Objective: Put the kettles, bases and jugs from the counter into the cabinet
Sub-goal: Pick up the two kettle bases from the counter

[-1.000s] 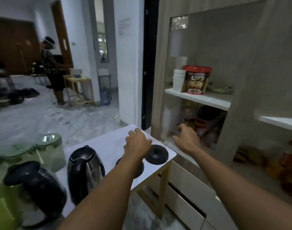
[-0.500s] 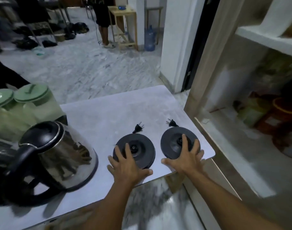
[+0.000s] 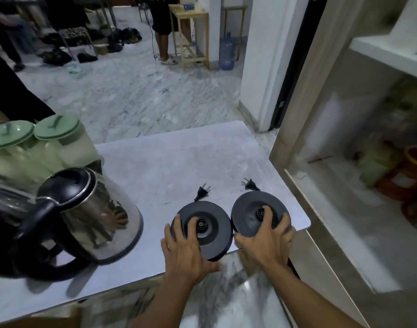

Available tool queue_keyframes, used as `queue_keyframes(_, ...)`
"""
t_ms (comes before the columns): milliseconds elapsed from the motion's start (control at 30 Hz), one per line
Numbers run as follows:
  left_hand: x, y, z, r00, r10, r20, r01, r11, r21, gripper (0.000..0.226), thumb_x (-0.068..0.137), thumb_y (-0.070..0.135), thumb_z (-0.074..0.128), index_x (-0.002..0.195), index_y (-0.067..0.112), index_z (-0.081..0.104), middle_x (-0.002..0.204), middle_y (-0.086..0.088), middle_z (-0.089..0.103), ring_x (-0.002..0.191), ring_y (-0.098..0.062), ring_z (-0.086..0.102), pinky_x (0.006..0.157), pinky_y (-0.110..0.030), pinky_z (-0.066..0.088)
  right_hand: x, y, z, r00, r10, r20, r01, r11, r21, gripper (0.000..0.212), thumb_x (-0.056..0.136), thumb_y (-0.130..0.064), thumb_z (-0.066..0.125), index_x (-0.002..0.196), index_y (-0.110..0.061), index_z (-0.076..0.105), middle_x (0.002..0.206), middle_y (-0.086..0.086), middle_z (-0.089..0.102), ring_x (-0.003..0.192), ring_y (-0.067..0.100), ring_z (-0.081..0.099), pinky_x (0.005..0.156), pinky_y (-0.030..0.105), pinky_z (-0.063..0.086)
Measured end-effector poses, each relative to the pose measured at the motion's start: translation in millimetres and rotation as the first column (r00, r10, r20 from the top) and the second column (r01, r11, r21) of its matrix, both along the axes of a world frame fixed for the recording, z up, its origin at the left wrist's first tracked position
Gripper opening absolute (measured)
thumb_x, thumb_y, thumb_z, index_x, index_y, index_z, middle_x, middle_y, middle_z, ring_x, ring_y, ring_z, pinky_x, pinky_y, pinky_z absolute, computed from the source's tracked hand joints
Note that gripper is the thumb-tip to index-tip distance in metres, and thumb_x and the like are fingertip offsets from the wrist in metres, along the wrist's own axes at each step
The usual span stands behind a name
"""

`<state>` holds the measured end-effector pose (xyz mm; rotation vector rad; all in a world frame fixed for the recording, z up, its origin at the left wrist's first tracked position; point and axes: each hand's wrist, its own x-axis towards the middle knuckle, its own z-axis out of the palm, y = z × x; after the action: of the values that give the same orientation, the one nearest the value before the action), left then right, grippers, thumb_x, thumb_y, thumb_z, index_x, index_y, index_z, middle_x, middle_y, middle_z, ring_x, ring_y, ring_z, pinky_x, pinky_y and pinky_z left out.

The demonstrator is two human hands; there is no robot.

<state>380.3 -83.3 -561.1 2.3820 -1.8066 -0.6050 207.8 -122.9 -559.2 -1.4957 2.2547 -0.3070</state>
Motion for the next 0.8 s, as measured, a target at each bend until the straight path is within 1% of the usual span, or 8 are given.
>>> queue_keyframes(100,-2,5,1,1.0,-0.006,0.014,0.007,0.999,-0.045,0.122,0.049,0.068,0.072,0.148,0.031,0.01,0.159,-0.008,-0.005,0.145,-0.039,0.001,0.117,-0.048,0.02,-1,5,3,1.0,0.004,-0.008,-0.004,1.0,-0.01,0.109,0.059,-0.064,0.068,0.15,-0.031,0.017,0.158,0.015,0.002,0.14,0.047,0.015,0.109,0.05,0.035)
queue_keyframes(200,-3,8,4,0.998,-0.036,0.043,0.038,0.997,-0.06,0.118,0.051,0.063,0.07,0.147,0.03,0.011,0.158,-0.008,-0.006,0.144,-0.039,0.001,0.117,-0.046,0.02,-1,10,5,1.0,-0.008,-0.014,0.007,1.0,-0.027,0.107,0.058,-0.067,0.068,0.147,-0.032,0.02,0.155,0.015,0.008,0.136,0.047,0.022,0.107,0.05,0.037)
queue_keyframes(267,-2,8,9,0.998,-0.038,0.045,0.041,0.996,-0.076,0.116,0.051,0.059,0.07,0.147,0.03,0.011,0.157,-0.007,-0.007,0.144,-0.04,0.0,0.115,-0.045,0.024,0,14,9,0.999,-0.03,-0.013,0.029,0.998,-0.057,0.104,0.056,-0.066,0.068,0.144,-0.032,0.024,0.152,0.014,0.011,0.133,0.046,0.026,0.104,0.049,0.039)
queue_keyframes(333,0,6,20,0.998,-0.048,0.037,0.052,0.993,-0.104,0.114,0.051,0.06,0.069,0.146,0.03,0.013,0.157,-0.007,-0.007,0.144,-0.04,0.0,0.113,-0.045,0.027,1,17,20,0.998,-0.057,-0.008,0.056,0.996,-0.073,0.103,0.057,-0.065,0.069,0.144,-0.032,0.025,0.152,0.015,0.011,0.133,0.046,0.025,0.104,0.05,0.038)
queue_keyframes(433,8,-2,51,0.991,-0.116,0.06,0.125,0.975,-0.183,0.112,0.052,0.065,0.065,0.146,0.03,0.015,0.155,-0.008,-0.006,0.143,-0.04,0.002,0.112,-0.045,0.028,2,23,51,0.991,-0.135,-0.018,0.131,0.982,-0.139,0.101,0.057,-0.061,0.07,0.144,-0.033,0.026,0.153,0.016,0.011,0.134,0.046,0.023,0.105,0.049,0.038)
queue_keyframes(533,15,-14,100,0.977,-0.206,0.062,0.215,0.944,-0.25,0.114,0.054,0.059,0.07,0.148,0.029,0.012,0.155,-0.009,-0.01,0.143,-0.042,-0.001,0.113,-0.048,0.027,3,33,101,0.976,-0.217,-0.033,0.204,0.954,-0.22,0.101,0.058,-0.059,0.071,0.144,-0.032,0.025,0.151,0.018,0.01,0.133,0.046,0.023,0.105,0.05,0.037)
queue_keyframes(633,20,-11,157,0.948,-0.315,0.04,0.309,0.883,-0.354,0.117,0.053,0.057,0.077,0.147,0.029,0.012,0.155,-0.009,-0.01,0.143,-0.043,-0.002,0.114,-0.051,0.025,9,64,163,0.946,-0.323,-0.013,0.301,0.894,-0.331,0.101,0.057,-0.057,0.071,0.144,-0.031,0.024,0.154,0.02,0.01,0.135,0.049,0.02,0.107,0.053,0.035)
queue_keyframes(800,12,31,243,0.839,-0.539,0.077,0.495,0.697,-0.519,0.115,0.051,0.051,0.084,0.143,0.029,0.018,0.156,-0.01,-0.003,0.143,-0.045,0.001,0.113,-0.055,0.025,17,161,255,0.854,-0.52,0.003,0.462,0.755,-0.466,0.106,0.062,-0.06,0.075,0.149,-0.031,0.02,0.16,0.018,0.002,0.142,0.051,0.009,0.11,0.057,0.033)
